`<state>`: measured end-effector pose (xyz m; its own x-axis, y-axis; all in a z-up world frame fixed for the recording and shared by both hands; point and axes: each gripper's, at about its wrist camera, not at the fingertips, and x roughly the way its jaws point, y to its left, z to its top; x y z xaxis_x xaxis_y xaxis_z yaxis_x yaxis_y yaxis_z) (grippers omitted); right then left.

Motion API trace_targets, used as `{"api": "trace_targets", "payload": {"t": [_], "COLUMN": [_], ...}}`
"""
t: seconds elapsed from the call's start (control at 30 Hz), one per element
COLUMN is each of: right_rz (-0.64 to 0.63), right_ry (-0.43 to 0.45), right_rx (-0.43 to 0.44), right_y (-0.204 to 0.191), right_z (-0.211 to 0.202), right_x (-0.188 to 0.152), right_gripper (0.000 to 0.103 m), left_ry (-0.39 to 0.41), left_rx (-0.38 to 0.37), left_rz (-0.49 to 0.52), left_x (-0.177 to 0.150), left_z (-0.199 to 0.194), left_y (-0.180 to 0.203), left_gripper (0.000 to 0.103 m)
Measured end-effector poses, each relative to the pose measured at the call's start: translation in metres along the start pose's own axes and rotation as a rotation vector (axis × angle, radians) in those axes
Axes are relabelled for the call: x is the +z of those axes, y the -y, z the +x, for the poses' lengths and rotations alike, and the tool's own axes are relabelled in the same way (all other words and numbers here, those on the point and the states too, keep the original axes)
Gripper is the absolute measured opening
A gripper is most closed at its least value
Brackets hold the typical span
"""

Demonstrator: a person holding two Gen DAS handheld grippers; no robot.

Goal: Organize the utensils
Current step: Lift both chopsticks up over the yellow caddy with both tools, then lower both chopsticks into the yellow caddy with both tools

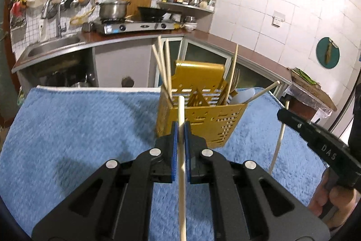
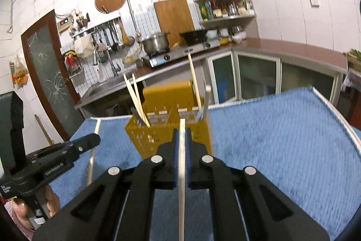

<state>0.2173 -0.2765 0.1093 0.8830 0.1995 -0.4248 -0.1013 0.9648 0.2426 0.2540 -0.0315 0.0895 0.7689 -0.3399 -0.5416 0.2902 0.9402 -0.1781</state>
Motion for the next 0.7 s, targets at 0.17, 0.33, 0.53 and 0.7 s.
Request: {"api": "trace_targets", "payload": {"t": [0.17, 0.33, 0.53, 0.7], "right_rz": [-0.026, -0.049, -0.048, -0.068], "right_ry": [0.023, 0.054, 0.114, 0.188], "right_rx": [-0.002, 0.008, 0.016, 0.028], "right_y": [0.000, -0.005, -0.010, -0.020], "right_z": [0.001, -0.004, -0.016, -0.031], "right_x": [0.008, 0.019, 0.053, 0.094], "right_gripper": [0.005, 0.005, 0.005, 0.005], "left_ry": [-0.005, 0.010, 0.070, 0.189], "left_rx": [-0.016, -0.043, -0.044, -0.072], "left_rz": [0.011, -0.001, 0.012, 0.005], "left_x": [0.003, 0.012, 0.036, 0.078], "left_z": [0.011, 0.009, 0.001, -0.019], "left_y": [0.003, 0.002, 0.005, 0.015], "left_gripper": [0.005, 0.005, 0.005, 0.005]}}
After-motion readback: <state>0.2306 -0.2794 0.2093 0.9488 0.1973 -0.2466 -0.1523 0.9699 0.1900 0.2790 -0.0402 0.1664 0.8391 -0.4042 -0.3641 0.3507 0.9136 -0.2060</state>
